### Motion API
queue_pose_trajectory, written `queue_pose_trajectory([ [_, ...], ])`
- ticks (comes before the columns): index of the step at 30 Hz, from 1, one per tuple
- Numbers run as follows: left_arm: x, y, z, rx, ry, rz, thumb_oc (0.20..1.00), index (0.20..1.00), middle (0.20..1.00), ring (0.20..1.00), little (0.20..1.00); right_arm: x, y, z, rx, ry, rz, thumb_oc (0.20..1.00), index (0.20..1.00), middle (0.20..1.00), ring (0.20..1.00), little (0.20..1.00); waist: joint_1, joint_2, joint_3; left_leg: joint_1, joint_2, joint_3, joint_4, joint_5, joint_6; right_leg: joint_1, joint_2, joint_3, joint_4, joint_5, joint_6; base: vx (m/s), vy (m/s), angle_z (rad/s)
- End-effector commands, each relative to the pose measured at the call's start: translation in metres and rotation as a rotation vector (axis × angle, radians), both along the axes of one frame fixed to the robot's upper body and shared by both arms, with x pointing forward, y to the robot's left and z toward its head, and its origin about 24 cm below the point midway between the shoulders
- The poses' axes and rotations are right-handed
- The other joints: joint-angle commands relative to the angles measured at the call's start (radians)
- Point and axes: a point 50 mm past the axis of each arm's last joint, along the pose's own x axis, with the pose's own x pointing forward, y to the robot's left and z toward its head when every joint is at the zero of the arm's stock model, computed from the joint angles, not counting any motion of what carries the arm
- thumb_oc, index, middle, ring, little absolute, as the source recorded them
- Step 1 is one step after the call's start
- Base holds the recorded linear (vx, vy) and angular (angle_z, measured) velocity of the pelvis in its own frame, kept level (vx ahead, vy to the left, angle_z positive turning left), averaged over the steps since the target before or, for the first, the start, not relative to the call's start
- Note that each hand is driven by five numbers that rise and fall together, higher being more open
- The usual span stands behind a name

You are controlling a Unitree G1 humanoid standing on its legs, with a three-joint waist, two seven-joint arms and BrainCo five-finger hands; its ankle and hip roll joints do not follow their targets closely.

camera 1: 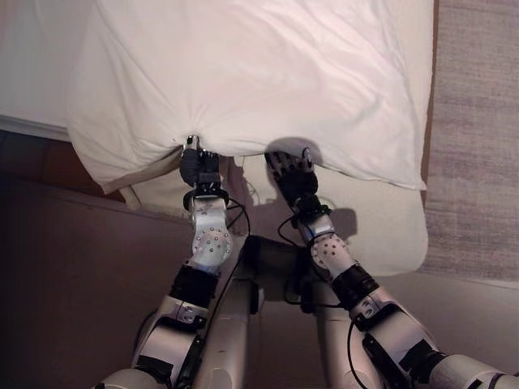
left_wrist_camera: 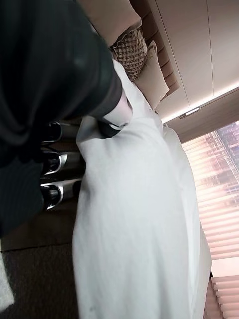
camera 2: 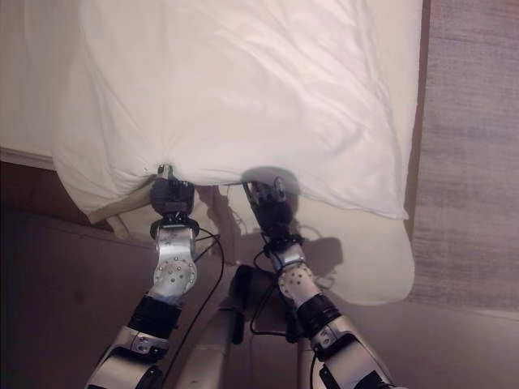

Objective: Make the bed

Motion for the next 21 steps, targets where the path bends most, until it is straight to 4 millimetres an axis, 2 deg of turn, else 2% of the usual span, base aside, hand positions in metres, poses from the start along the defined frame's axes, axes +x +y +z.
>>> queue_pose_trajectory([
  [1,-0.024,-0.001,0.021,0.084,-0.182,0.016,0.2,0.2,0.2,0.2,0.2,0.004,-0.034,0.019,0.146,-0.022,-0.185,1.0,1.0,1.0,1.0,1.0,0.016,0.05,-0.086,-0.03,-0.004,0.017,0.035,-0.054,0.027,-0.005,-0.019,0.051,-0.067,0.037,0.103,0.0,0.0,0.0],
  [2,-0.025,0.001,0.02,0.098,-0.18,0.018,0.2,0.2,0.2,0.2,0.2,0.006,-0.043,0.019,0.14,-0.006,-0.227,1.0,1.0,1.0,1.0,1.0,0.016,0.051,-0.089,-0.03,-0.003,0.018,0.034,-0.053,0.025,-0.007,-0.019,0.052,-0.068,0.036,0.103,0.0,0.0,0.0],
  [10,-0.029,0.008,0.017,0.119,-0.176,0.03,0.2,0.2,0.2,0.2,0.2,0.013,-0.072,0.011,0.08,0.091,-0.332,1.0,1.0,1.0,1.0,1.0,0.016,0.05,-0.094,-0.031,0.0,0.022,0.032,-0.053,0.023,-0.01,-0.017,0.051,-0.067,0.035,0.105,0.0,0.0,0.0],
  [15,-0.032,0.021,0.019,0.134,-0.18,0.071,0.2,0.2,0.2,0.2,0.2,0.02,-0.092,-0.001,0.007,0.217,-0.394,1.0,1.0,1.0,1.0,1.0,0.02,0.045,-0.095,-0.032,0.004,0.026,0.037,-0.057,0.026,-0.013,-0.015,0.054,-0.065,0.036,0.106,0.0,-0.002,-0.01],
  [16,-0.034,0.025,0.021,0.144,-0.187,0.083,0.2,0.2,0.2,0.2,0.2,0.023,-0.098,-0.009,-0.031,0.272,-0.405,1.0,1.0,1.0,1.0,1.0,0.023,0.043,-0.095,-0.032,0.005,0.027,0.039,-0.057,0.025,-0.012,-0.015,0.054,-0.065,0.036,0.106,0.01,-0.011,-0.03],
  [21,-0.042,0.036,0.024,0.165,-0.204,0.116,0.2,0.2,0.2,0.2,0.2,0.036,-0.114,-0.002,-0.102,0.357,-0.43,1.0,1.0,1.0,1.0,1.0,0.03,0.028,-0.088,-0.03,0.01,0.034,0.039,-0.058,0.025,-0.013,-0.014,0.052,-0.066,0.038,0.106,0.0,0.0,0.0],
])
